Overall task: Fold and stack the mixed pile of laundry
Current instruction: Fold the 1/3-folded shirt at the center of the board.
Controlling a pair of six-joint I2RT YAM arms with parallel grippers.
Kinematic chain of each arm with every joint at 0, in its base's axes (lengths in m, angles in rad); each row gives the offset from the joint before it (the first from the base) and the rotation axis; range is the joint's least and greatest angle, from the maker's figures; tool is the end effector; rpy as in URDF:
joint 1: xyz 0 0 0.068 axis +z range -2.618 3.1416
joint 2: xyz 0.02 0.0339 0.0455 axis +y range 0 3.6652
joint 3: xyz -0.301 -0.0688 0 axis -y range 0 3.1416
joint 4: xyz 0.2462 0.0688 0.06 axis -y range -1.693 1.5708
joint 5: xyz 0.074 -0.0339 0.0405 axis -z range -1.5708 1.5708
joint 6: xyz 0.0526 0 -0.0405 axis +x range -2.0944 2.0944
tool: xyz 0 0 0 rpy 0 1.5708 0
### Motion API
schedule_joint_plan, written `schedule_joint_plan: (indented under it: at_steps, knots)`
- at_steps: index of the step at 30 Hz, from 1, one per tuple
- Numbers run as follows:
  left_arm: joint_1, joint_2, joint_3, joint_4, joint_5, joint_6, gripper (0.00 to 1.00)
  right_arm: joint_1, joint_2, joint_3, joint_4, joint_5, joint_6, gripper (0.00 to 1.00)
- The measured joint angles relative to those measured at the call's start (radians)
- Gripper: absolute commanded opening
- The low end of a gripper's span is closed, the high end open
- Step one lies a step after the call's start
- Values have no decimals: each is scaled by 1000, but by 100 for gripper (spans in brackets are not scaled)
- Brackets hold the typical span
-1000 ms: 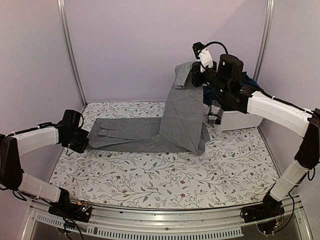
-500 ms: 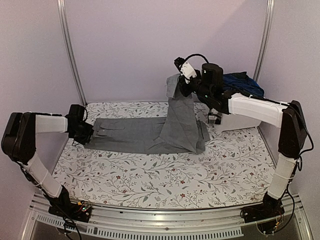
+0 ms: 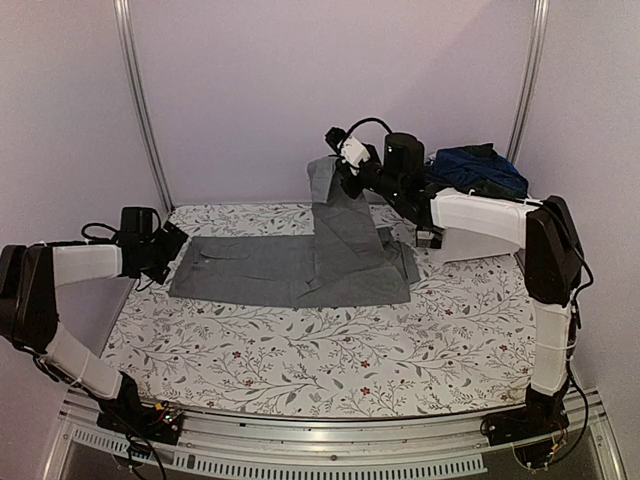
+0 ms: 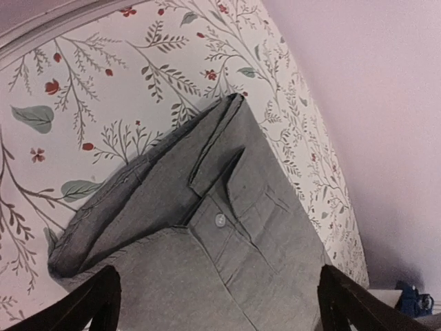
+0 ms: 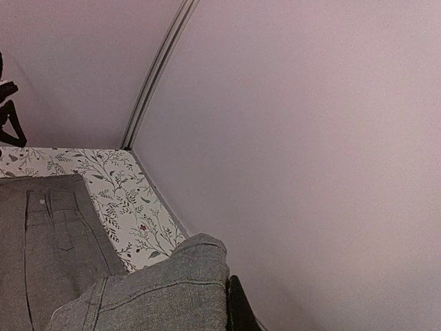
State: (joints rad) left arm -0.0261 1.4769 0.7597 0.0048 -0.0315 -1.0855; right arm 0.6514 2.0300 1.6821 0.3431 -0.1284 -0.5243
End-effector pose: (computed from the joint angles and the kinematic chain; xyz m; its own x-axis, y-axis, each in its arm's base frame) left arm 0.3125 -0.0065 0.2138 -0.3068 -0.8764 -0.3712 -0.5769 0.4815 -0.6598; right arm 0.4186 0.3276 0.3552 0.3487 -0.3585 -0.8660 -0.6106 0.6141 -0.5001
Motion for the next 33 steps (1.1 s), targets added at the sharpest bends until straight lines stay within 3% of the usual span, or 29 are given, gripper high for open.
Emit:
schedule_joint_plan:
  at_steps: [11,20,33]
  knots:
    - [0,-33,-10,68,79,130,100,0,203,142,0,-41,-16,0]
    - [0,-33,-28,149,161,182,100,-4,322,373,-17,-103,-17,8]
    - [0,-42,-50,270,268,232,100,-2,399,393,-11,-221,67,0]
